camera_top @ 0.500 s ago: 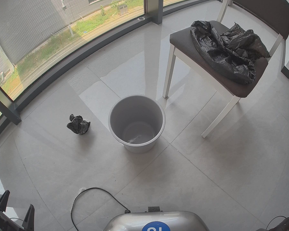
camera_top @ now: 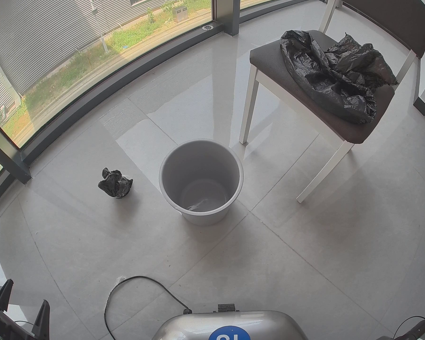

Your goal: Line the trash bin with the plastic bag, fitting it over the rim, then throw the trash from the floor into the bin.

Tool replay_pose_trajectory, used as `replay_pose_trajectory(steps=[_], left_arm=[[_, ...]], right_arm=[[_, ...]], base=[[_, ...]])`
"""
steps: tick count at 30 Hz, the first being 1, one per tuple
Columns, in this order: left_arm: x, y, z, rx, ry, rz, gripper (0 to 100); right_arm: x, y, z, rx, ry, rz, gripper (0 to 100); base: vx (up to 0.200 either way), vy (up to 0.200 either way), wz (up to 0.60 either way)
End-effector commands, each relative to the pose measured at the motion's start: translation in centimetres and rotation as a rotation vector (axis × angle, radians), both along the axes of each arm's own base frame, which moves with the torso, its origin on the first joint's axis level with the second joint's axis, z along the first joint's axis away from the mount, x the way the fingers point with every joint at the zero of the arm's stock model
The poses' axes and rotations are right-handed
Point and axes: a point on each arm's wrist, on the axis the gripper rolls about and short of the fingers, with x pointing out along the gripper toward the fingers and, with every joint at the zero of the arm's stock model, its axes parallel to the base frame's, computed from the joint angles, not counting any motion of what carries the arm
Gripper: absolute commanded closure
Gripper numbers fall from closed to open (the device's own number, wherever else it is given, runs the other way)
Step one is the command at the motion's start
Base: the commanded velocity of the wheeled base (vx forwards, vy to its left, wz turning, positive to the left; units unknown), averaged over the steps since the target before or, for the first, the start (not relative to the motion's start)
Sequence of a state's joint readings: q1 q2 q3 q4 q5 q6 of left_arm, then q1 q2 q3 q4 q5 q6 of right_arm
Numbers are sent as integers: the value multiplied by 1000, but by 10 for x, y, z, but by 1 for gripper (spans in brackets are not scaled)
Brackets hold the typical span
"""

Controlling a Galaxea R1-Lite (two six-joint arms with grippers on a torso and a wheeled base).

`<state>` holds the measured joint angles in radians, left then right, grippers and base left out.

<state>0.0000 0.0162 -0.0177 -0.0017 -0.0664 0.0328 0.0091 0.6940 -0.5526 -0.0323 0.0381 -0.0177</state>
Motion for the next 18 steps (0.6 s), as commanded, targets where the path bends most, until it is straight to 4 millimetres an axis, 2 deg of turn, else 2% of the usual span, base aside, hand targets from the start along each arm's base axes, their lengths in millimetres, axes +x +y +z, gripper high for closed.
replay_pose_trajectory(steps=[1,6,11,16,18], left_arm=[[0,0,-5,3,0,0,0],[0,0,-5,-1,2,0,0],[0,0,-5,-2,2,0,0],[0,0,-5,-2,2,-1,0],[0,0,-5,-4,2,-1,0]], right_arm=[[-7,-1,-1,-11,-7,-15,0],[-12,-1,-4,-11,-2,-32,0],[-9,-1,-3,-11,1,-40,0],[10,-2,2,-14,44,-42,0],[33,-3,5,-11,87,-46,0]], base=[[0,0,0],[0,0,0],[0,0,0],[0,0,0],[0,0,0]])
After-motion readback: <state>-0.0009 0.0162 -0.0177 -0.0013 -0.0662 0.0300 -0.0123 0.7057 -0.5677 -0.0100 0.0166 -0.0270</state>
